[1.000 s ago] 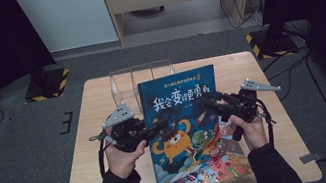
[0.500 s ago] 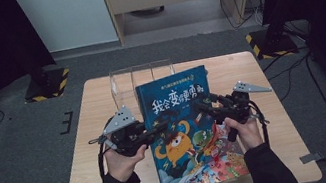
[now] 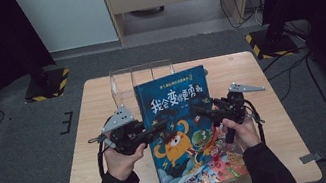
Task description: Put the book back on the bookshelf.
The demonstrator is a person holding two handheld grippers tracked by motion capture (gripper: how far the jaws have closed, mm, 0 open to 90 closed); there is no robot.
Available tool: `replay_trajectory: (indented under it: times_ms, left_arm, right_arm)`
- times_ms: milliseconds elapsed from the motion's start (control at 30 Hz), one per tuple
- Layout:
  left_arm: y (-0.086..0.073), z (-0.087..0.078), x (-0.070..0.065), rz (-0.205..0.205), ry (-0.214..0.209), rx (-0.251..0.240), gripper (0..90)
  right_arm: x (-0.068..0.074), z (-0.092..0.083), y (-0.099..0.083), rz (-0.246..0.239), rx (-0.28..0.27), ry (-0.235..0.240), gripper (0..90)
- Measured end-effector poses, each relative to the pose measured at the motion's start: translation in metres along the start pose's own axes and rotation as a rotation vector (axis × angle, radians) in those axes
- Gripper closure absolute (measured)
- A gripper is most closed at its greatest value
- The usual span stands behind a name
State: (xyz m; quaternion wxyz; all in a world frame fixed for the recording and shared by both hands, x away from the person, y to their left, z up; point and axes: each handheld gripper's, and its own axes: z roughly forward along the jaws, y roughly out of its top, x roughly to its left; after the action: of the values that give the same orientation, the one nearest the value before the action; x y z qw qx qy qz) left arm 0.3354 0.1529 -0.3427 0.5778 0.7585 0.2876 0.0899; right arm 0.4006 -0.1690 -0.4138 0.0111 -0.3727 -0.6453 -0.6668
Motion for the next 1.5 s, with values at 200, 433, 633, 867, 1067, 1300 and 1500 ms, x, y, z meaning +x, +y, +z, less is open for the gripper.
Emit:
replay_trajectory:
  times_ms: [200, 433, 633, 867, 1067, 1300, 1500]
  left_arm:
    - [0.004, 0.006, -0.001, 0.007, 0.016, -0.009, 74.1]
    - [0.001, 0.011, -0.003, 0.044, 0.015, -0.02, 74.1]
    - [-0.006, 0.005, -0.002, 0.071, -0.009, -0.079, 73.3]
    - [-0.012, -0.001, -0.006, 0.091, -0.013, -0.086, 76.8]
    - [-0.018, -0.003, -0.001, 0.057, -0.005, -0.072, 77.8]
    - [-0.016, -0.003, -0.002, 0.048, -0.011, -0.061, 78.5]
    - [-0.012, -0.001, -0.005, 0.058, -0.017, -0.047, 78.8]
  right_arm:
    - [0.004, -0.012, 0.008, -0.051, -0.076, -0.034, 27.6]
    - [0.012, -0.031, 0.018, -0.135, -0.118, -0.057, 31.4]
    - [0.013, -0.036, 0.013, -0.141, -0.113, -0.034, 34.1]
    - [0.013, -0.028, 0.009, -0.159, -0.092, -0.041, 29.0]
    - [0.009, -0.022, 0.009, -0.152, -0.076, -0.052, 25.7]
    - [0.006, -0.013, 0.004, -0.165, -0.034, -0.06, 22.1]
    - [0.005, -0.009, 0.002, -0.167, -0.019, -0.044, 21.6]
